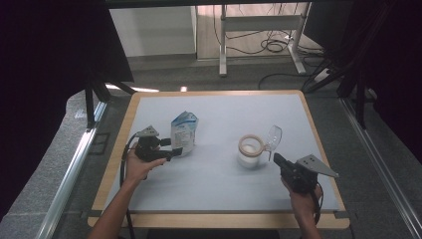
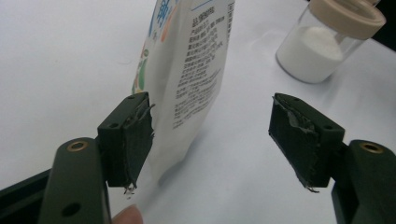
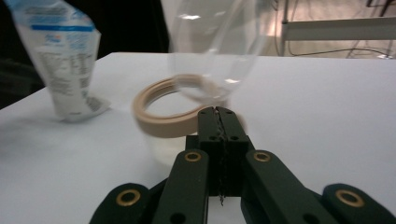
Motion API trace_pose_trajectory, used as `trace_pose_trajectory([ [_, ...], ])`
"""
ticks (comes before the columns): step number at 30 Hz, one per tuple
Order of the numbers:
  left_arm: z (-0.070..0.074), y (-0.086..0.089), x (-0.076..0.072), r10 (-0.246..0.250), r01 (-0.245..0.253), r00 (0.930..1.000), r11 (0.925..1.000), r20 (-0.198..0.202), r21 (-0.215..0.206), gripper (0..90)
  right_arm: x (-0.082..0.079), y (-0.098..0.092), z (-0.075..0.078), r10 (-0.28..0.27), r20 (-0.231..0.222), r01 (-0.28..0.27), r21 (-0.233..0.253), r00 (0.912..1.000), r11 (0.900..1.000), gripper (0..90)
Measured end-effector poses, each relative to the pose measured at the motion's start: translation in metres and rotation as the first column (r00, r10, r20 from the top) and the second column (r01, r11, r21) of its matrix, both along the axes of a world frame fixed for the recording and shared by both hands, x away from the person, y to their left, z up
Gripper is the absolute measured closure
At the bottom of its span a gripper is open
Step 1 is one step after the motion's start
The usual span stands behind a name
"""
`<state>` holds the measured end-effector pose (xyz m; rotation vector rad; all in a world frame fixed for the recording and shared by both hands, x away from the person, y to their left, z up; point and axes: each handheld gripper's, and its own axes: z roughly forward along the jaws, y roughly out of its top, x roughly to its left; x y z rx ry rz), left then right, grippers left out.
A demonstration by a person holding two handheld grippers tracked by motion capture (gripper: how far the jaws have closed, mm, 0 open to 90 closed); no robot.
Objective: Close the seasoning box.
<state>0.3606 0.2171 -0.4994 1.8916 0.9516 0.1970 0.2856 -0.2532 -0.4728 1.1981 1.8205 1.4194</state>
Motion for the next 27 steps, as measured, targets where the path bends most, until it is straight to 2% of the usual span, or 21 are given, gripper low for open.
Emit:
trace_pose_trajectory([
  [7, -0.004, -0.001, -0.003, 0.005, -0.005, 1.0000, 1.0000, -0.003, -0.002, 30.3, 0.013, -0.016, 0.003, -0.040, 0.002, 0.040, 0.017, 0.9992, 0.999, 89.8],
  [27, -0.009, 0.008, -0.005, 0.028, -0.028, 0.9995, 0.9996, -0.014, -0.003, 30.1, 0.034, -0.020, 0.009, -0.061, 0.014, 0.061, 0.019, 0.9980, 0.998, 89.8],
])
